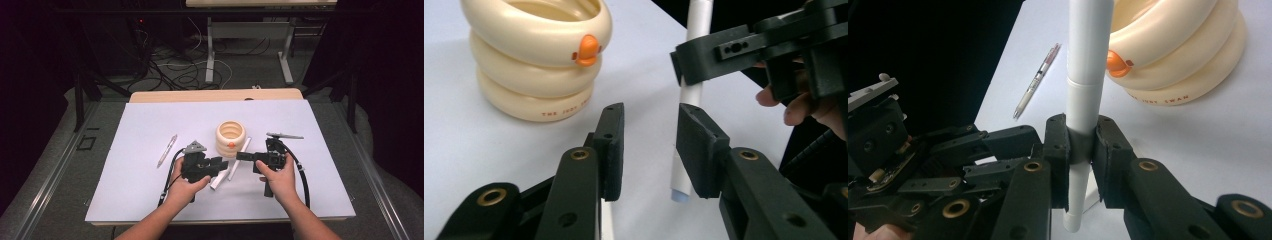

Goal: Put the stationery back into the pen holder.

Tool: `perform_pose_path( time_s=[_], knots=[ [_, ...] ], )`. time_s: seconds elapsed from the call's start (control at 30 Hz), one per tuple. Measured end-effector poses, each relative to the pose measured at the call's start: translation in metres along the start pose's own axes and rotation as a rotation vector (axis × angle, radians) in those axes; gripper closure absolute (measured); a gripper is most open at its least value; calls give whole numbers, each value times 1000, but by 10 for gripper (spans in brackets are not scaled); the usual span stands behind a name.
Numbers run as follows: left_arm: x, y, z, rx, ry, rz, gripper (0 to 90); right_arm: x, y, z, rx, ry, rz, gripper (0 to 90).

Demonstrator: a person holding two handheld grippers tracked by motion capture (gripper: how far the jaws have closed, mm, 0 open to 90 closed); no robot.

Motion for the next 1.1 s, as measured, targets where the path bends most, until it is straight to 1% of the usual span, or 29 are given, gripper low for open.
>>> perform_pose_path(
  time_s=[0.03,0.07,0.1,0.13,0.17,0.2,0.27,0.3,0.37,0.43,0.47,0.5,0.57,0.6,0.63,0.67,0.7,0.73,0.77,0.8,0.87,0.9,0.93,0.97,1.0,1.03,1.07,1.1],
  knots=[
    [2,0,0,5,-3,-1,631,0,0,1,11,3,-2,781],
    [3,0,0,7,-10,-2,629,0,0,1,10,3,-1,781],
    [4,1,0,9,-9,-3,617,0,1,1,11,9,-3,781],
    [6,1,1,11,-8,-10,608,0,2,0,4,7,0,781],
    [8,2,1,16,-8,-18,602,0,2,0,11,7,-2,782],
    [10,2,2,21,-8,-22,595,-2,2,0,16,-18,6,781],
    [13,3,2,25,-11,-28,580,1,3,-3,5,-3,6,782],
    [16,3,2,28,-11,-35,568,0,2,-3,15,-16,5,781],
    [21,2,1,30,-18,-43,556,2,3,-7,4,-14,10,781],
    [25,2,0,26,-26,-49,536,2,3,-10,4,-22,19,781],
    [27,1,-1,24,-23,-51,527,2,3,-12,12,-30,18,781],
    [28,1,-2,20,-22,-55,517,2,3,-15,6,-33,24,781],
    [31,0,-4,15,-29,-59,494,2,3,-19,9,-46,35,781],
    [33,0,-5,11,-31,-58,486,3,3,-20,16,-50,33,781],
    [35,-1,-5,13,-30,-63,474,3,3,-24,9,-49,43,781],
    [36,-1,-6,11,-32,-66,461,3,2,-26,11,-60,49,781],
    [39,-2,-6,11,-32,-76,445,4,2,-29,13,-57,51,782],
    [40,-2,-6,13,-33,-79,430,3,2,-32,6,-74,63,781],
    [43,-3,-7,10,-33,-84,423,3,2,-34,9,-72,68,781],
    [45,-3,-8,9,-37,-89,413,3,1,-37,9,-89,71,781],
    [48,-5,-10,0,-44,-96,386,4,1,-42,10,-94,75,781],
    [50,-5,-10,-1,-45,-101,375,4,1,-45,9,-98,86,781],
    [53,-6,-11,-2,-41,-106,365,5,1,-47,9,-105,86,781],
    [53,-6,-12,-9,-48,-106,352,5,1,-51,7,-108,92,781],
    [56,-7,-13,-12,-41,-113,340,5,1,-53,13,-117,98,781],
    [58,-8,-13,-13,-45,-117,325,7,2,-56,10,-117,105,781],
    [60,-8,-14,-14,-41,-126,315,7,2,-58,20,-129,111,781],
    [62,-9,-14,-18,-41,-132,304,8,3,-60,17,-127,112,781]
  ],
)
Point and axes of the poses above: each handheld gripper's, and its own axes: y roughly forward along the jaws, z roughly out of its underside, x roughly to its left, the point moved 10 cm from there along y, roughly forward along the jaws, and after that the axes turned 11 degrees about -z, right-handed, at the moved point
